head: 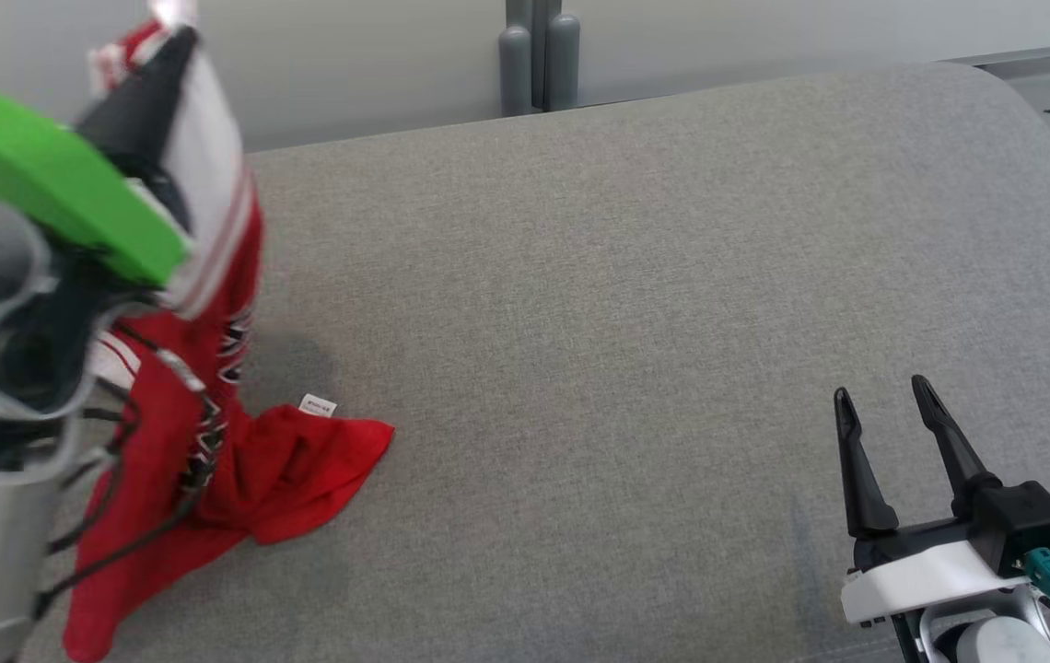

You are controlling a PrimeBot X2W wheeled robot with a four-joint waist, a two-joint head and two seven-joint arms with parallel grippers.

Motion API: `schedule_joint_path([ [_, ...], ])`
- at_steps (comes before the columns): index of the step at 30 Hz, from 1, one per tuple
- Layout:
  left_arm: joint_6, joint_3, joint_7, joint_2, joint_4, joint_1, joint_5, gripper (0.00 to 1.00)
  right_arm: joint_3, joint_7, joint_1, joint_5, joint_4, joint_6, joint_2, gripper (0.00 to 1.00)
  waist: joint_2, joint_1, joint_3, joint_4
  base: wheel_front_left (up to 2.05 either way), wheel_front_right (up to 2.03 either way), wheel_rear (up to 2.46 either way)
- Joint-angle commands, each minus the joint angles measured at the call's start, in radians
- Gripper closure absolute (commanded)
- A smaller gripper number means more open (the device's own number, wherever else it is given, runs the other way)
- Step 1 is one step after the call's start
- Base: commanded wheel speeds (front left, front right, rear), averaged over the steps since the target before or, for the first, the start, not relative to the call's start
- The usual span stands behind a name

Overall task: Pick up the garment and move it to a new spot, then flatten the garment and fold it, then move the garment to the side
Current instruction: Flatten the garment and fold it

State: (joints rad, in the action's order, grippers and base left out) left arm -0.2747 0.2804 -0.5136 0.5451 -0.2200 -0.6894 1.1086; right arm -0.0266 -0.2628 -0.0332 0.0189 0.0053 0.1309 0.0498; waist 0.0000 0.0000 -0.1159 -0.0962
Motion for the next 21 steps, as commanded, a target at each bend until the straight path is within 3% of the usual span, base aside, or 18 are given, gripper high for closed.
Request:
schedule_joint_path([
  [1, -0.011, 0.049, 0.009, -0.048, 0.041, -0.015, -0.029, 1.0, 0.005, -0.003, 0.013, 0.012, 0.003, 0.0, 0.002, 0.0, 0.0, 0.0, -0.009, -0.022, 0.0, 0.0, 0.0],
  [6, -0.035, 0.193, 0.102, -0.284, 0.224, -0.004, -0.057, 1.0, 0.024, -0.003, 0.033, 0.034, 0.009, 0.0, 0.002, 0.0, 0.0, 0.0, -0.046, -0.089, 0.0, 0.0, 0.0],
  [10, 0.01, 0.288, 0.232, -0.422, 0.458, -0.009, -0.118, 1.0, 0.052, -0.003, 0.068, 0.066, 0.01, 0.0, 0.002, 0.0, 0.0, 0.0, -0.102, -0.191, 0.0, 0.0, 0.0],
  [12, 0.025, 0.29, 0.274, -0.455, 0.545, -0.006, -0.109, 1.0, 0.054, -0.003, 0.073, 0.072, 0.01, 0.0, 0.002, 0.0, 0.0, 0.0, -0.12, -0.229, 0.0, 0.0, 0.0],
  [21, 0.071, 0.337, 0.384, -0.489, 0.815, -0.067, -0.107, 1.0, 0.042, -0.003, 0.078, 0.094, 0.02, 0.0, 0.001, 0.0, 0.0, 0.0, -0.168, -0.341, 0.0, 0.0, 0.0],
])
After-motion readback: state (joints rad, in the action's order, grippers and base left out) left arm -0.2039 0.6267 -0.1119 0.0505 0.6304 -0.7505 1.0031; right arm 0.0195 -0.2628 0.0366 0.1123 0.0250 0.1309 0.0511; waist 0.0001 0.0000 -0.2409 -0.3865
